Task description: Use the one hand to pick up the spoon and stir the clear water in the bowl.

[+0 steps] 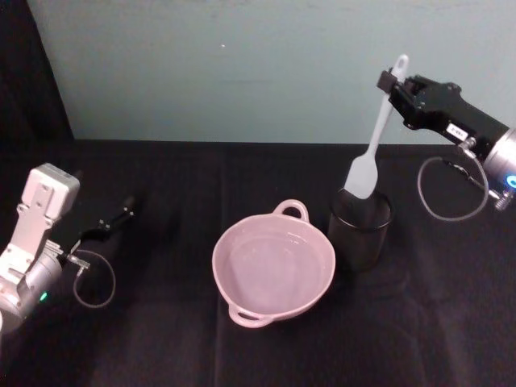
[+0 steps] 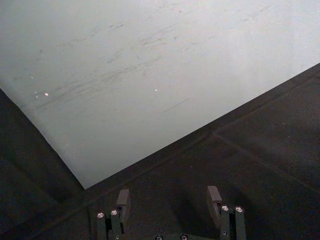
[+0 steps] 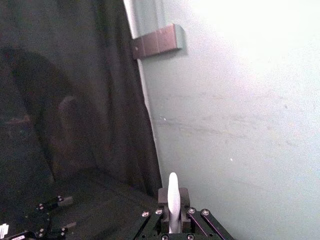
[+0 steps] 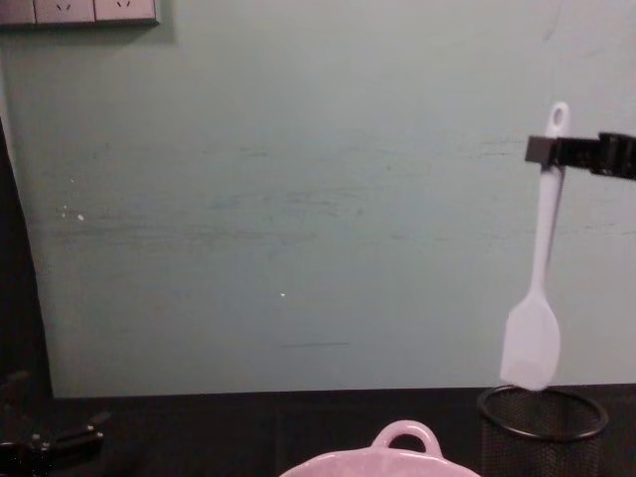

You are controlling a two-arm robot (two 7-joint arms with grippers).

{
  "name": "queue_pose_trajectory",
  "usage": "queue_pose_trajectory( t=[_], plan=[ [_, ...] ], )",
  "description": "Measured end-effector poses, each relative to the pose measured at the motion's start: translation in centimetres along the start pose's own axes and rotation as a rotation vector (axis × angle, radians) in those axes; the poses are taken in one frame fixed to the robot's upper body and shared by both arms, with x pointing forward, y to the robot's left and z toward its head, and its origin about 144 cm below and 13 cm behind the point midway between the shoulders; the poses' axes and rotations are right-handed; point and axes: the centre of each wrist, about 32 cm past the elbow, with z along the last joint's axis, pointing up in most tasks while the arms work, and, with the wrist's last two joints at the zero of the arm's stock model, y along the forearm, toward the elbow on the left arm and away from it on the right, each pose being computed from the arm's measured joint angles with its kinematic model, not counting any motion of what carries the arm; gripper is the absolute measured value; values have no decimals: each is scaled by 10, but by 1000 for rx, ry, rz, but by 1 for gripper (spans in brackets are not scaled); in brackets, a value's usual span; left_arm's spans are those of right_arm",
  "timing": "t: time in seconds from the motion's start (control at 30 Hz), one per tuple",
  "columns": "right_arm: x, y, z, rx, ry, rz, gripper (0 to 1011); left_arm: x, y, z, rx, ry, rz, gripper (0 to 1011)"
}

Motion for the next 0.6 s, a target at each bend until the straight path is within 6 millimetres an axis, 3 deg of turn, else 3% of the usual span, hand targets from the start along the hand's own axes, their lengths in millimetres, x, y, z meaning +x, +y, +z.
queue_pose_trajectory(
  t=[0.27,0.6],
  plan=[
    [11,-6,-25,-25,83,-23,121,0,0,0,0,0,0,1005],
    [9,-8,-64,-19,170,-39,121,0,0,0,0,0,0,1005]
  ],
)
